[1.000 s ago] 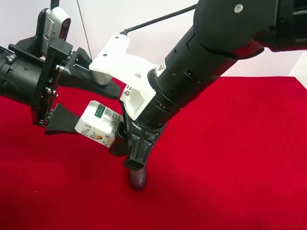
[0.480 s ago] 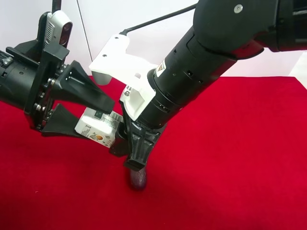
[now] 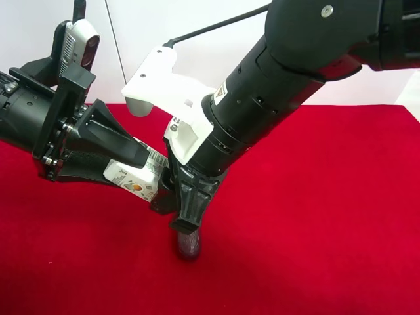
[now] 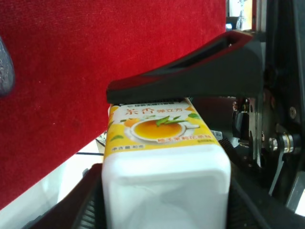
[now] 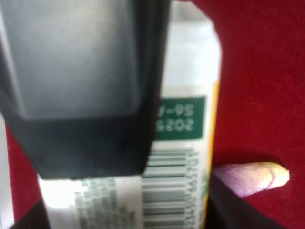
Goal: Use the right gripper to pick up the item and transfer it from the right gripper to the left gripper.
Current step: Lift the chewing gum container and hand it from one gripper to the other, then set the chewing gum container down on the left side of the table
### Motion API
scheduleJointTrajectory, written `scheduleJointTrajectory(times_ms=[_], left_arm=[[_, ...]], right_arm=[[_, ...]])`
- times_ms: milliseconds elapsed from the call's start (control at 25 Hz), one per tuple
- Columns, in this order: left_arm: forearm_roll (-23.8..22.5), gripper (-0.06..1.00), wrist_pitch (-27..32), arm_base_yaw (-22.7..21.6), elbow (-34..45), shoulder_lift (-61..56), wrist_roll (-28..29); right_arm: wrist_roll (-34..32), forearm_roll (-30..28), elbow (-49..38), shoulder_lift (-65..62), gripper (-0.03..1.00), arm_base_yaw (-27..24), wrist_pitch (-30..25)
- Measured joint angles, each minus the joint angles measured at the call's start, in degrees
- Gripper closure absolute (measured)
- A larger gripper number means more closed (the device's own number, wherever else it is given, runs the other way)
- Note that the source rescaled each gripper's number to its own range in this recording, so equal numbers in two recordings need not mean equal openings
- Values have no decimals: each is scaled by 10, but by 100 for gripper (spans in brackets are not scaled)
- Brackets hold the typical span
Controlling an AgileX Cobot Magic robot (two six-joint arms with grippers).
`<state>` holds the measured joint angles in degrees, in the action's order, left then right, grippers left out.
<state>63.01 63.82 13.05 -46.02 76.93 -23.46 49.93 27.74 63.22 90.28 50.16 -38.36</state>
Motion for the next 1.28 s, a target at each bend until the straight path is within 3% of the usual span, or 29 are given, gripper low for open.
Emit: scheduleJointTrajectory(times_ms=[40,120,160,280,480,680,1000,1200,1280], left_arm=[[2,93,1,0,0,0,-1],[3,93,3,0,0,0,-2],[3,93,3,0,0,0,-2],[4,93,5,0,0,0,-2],[11,93,6,0,0,0,-2],[13,93,11,0,0,0,-2],[14,93,15,0,0,0,-2],[14,93,17,0,0,0,-2],[14,93,20,0,0,0,-3]], right_arm=[[0,4,0,0,77,0,1],[0,10,0,0,32,0,2],[0,12,0,0,18,0,5],[0,13,0,0,2,0,7],[-2,12,0,-9,-2,0,-2],[-54,-39,0,-66,-2,0,-42],[-205,-143,0,-184,-2,0,-187],[-282,-159,0,-251,-2,0,-289],[-308,-160,0,-276,-2,0,-307]])
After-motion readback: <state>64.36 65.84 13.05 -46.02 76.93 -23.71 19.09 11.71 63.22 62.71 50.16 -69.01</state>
